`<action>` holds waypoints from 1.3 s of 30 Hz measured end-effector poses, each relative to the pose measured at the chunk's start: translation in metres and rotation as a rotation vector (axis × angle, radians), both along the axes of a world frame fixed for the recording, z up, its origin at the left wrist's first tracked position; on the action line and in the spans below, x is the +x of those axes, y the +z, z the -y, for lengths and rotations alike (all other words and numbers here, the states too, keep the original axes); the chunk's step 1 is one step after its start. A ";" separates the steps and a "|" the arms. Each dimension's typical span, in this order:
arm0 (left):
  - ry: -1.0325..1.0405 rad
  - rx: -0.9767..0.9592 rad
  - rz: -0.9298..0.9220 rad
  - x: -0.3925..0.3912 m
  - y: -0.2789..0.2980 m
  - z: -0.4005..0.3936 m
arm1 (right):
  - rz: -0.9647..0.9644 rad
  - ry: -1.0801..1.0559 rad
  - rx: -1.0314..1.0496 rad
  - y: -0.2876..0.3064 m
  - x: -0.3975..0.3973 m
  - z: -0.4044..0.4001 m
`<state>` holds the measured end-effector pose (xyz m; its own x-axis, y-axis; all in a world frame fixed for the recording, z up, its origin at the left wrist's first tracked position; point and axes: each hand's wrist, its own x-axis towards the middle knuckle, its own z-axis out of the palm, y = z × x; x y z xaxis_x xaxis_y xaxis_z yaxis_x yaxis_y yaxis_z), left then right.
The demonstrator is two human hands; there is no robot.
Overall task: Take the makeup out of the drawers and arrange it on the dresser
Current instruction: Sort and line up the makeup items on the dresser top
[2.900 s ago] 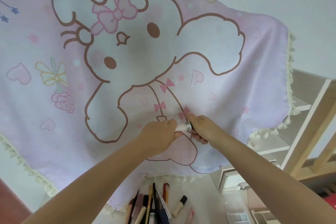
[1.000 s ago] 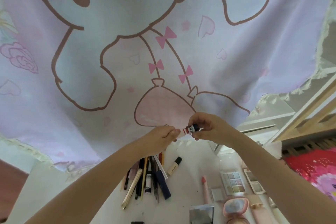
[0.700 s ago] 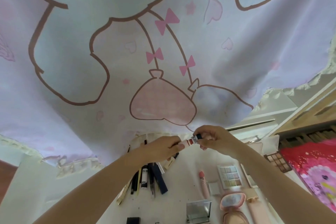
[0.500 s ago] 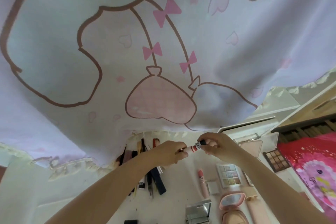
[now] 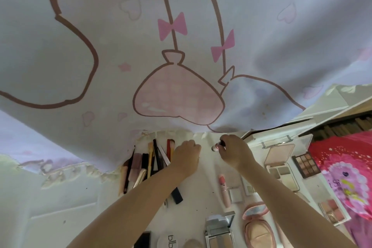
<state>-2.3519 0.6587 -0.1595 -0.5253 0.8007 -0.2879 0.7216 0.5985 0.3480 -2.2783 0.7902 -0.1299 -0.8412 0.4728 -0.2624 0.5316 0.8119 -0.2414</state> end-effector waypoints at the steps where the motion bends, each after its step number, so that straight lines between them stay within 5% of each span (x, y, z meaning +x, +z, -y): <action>1: 0.014 -0.019 -0.037 0.000 -0.002 0.004 | 0.017 -0.011 0.020 -0.001 -0.004 0.001; 14: 0.058 -0.286 -0.095 0.006 -0.020 0.010 | 0.083 -0.031 0.123 0.004 -0.009 -0.003; 19: 0.091 -0.211 -0.065 0.007 -0.019 0.012 | 0.055 -0.022 0.130 0.007 0.009 0.000; 22: 0.152 -0.059 0.008 0.007 -0.014 0.017 | -0.154 0.005 0.138 0.009 0.025 0.010; 25: 0.192 0.136 0.142 0.007 -0.001 0.022 | -0.243 0.087 -0.039 0.009 0.033 0.017; 31: 0.112 0.364 0.290 0.010 0.043 0.039 | -0.159 -0.196 -0.758 0.032 0.022 0.030; 39: 0.069 0.358 0.148 0.012 0.088 0.051 | -0.216 -0.232 -0.924 0.079 0.022 0.036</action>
<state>-2.3404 0.6082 -0.0714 -0.5549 0.8286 -0.0735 0.6104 0.4656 0.6408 -2.2565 0.7544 -0.0511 -0.8267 0.3180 -0.4642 0.5241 0.1349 -0.8409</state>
